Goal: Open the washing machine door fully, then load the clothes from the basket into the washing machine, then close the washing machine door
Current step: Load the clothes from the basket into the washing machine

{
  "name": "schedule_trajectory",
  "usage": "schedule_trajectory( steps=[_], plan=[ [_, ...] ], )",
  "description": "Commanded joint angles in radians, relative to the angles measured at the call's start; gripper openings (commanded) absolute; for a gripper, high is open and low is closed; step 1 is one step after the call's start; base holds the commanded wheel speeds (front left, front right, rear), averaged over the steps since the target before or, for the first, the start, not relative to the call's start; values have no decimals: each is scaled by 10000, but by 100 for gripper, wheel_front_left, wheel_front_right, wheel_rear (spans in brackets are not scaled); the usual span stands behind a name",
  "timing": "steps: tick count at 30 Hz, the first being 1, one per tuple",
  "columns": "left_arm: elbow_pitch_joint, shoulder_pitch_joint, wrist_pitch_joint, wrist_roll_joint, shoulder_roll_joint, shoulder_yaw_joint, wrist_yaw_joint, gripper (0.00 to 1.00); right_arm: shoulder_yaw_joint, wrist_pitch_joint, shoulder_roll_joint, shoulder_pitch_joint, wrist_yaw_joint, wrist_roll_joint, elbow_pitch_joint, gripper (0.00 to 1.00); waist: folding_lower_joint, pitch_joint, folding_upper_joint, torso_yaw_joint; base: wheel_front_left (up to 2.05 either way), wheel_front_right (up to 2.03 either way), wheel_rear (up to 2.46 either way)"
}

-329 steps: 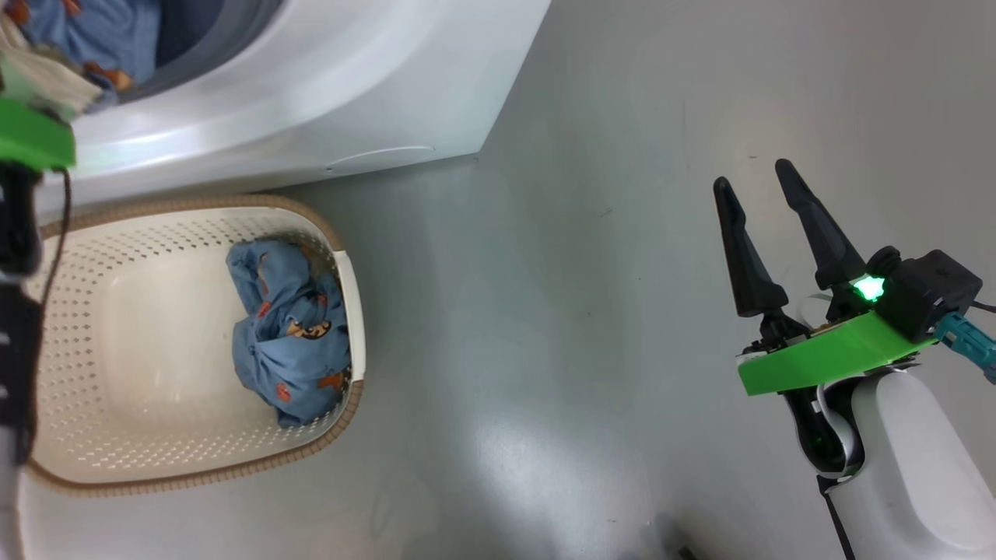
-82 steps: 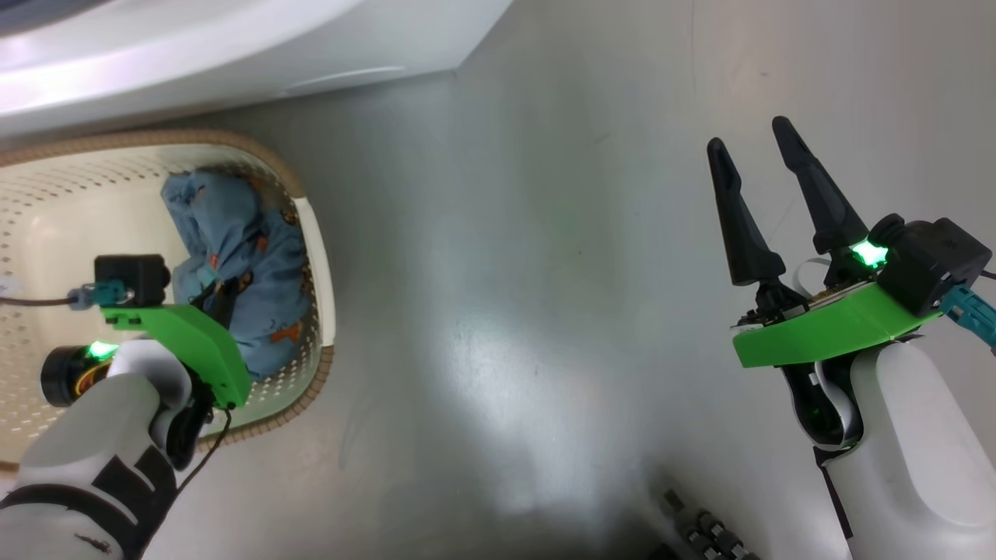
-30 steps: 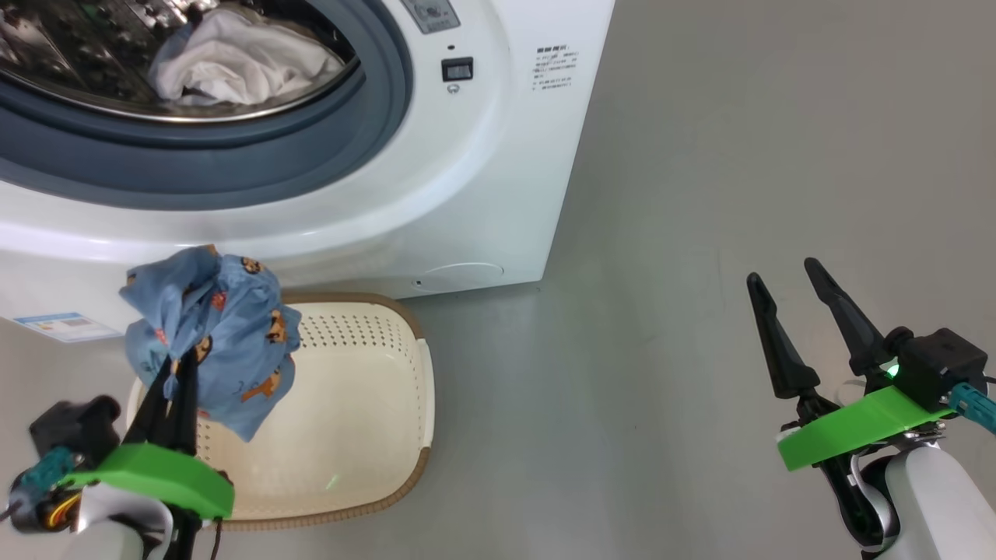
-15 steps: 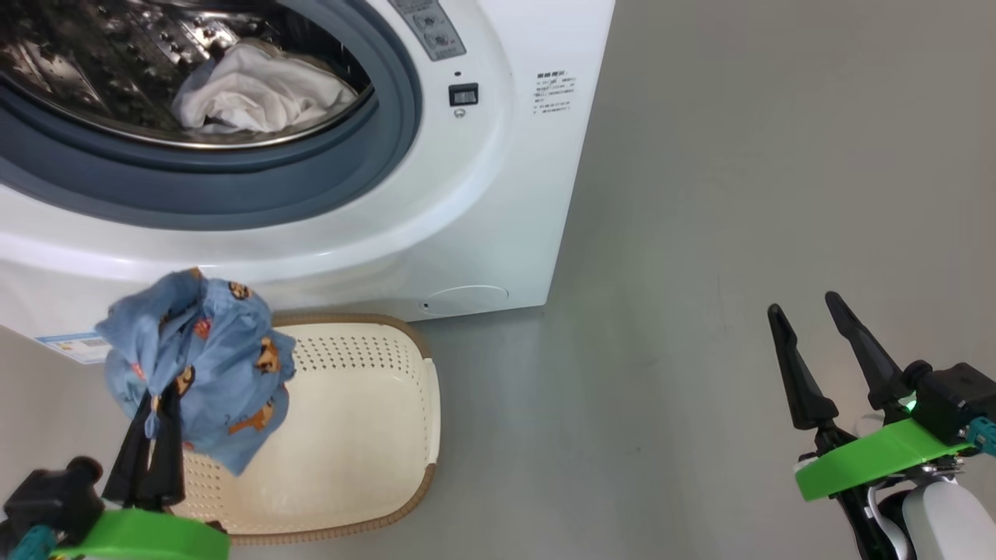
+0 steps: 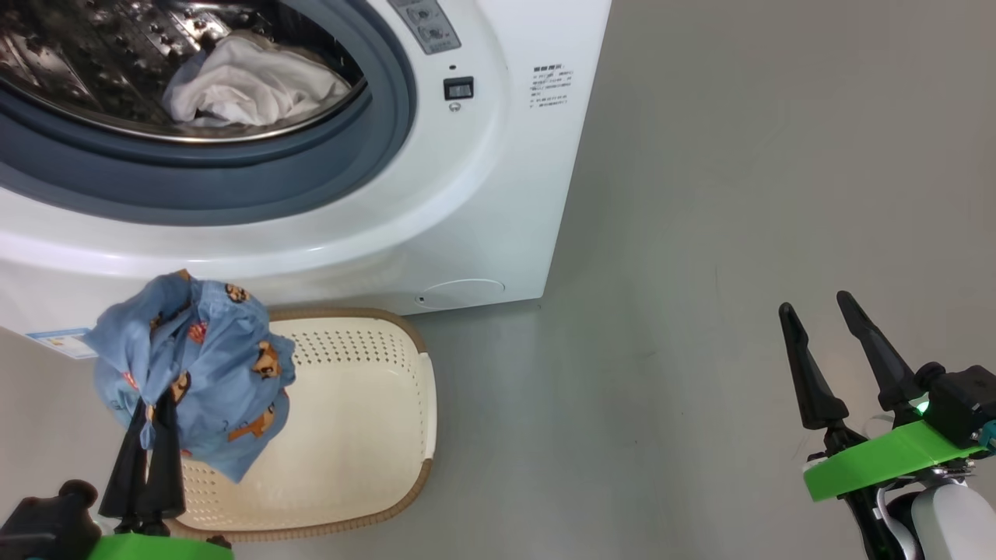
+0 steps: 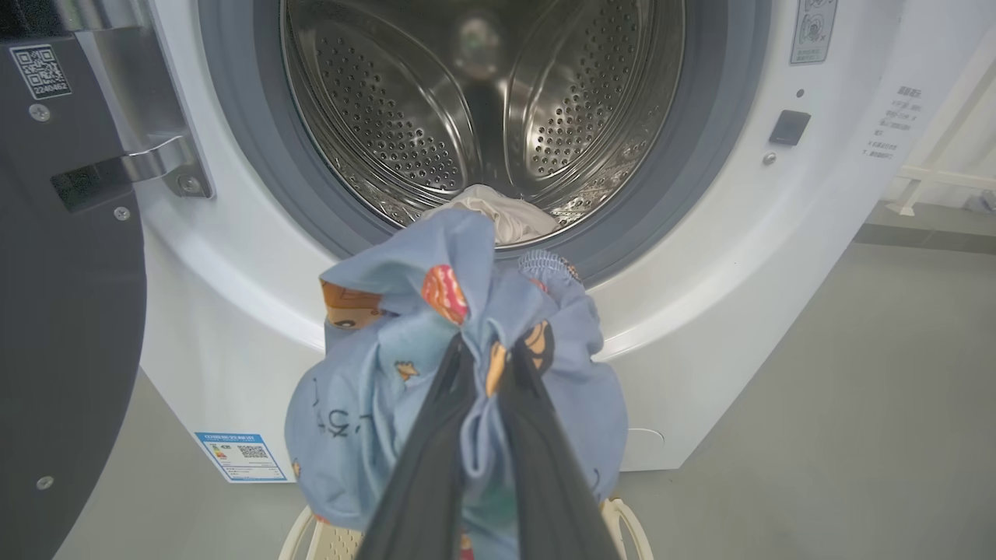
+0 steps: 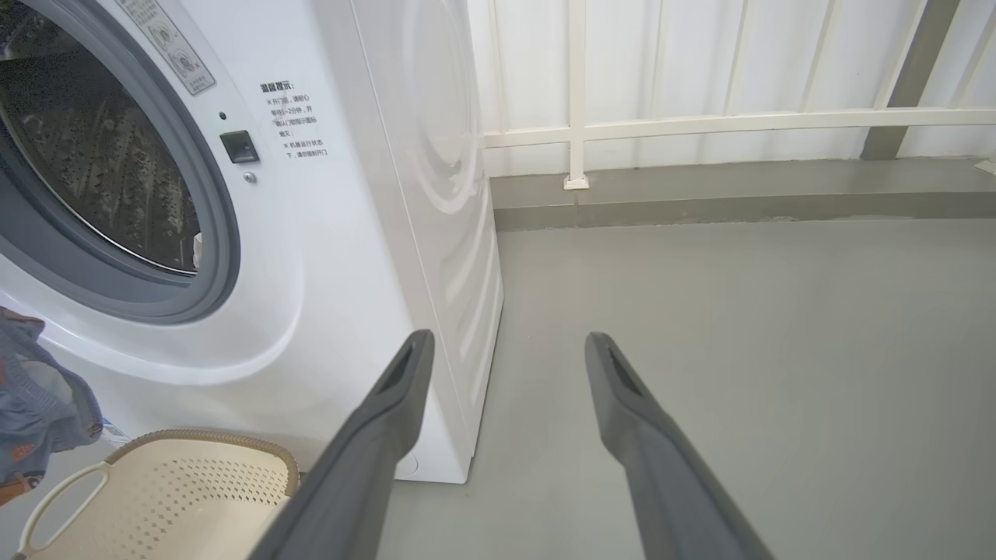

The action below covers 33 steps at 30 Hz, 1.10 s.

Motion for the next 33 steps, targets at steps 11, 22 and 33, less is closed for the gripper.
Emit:
schedule_trajectory(
  steps=[11, 22, 33],
  plan=[
    [-427, -1270, -66, -144, 178, 339, -25, 0, 235, -49, 138, -227, 27, -38, -313, 100, 0, 556, 0, -70, 0, 0, 0],
    [531, -4054, -66, -217, 970, 277, -25, 0, 607, -49, 533, -844, 27, -63, -261, 100, 0, 1335, 0, -427, 0, 0, 0],
    [3703, -7893, -66, -318, 1781, 307, -25, 0, 1172, -49, 878, -1497, 27, 47, -123, 100, 0, 2068, 0, -1156, 0, 0, 0]
  ],
)
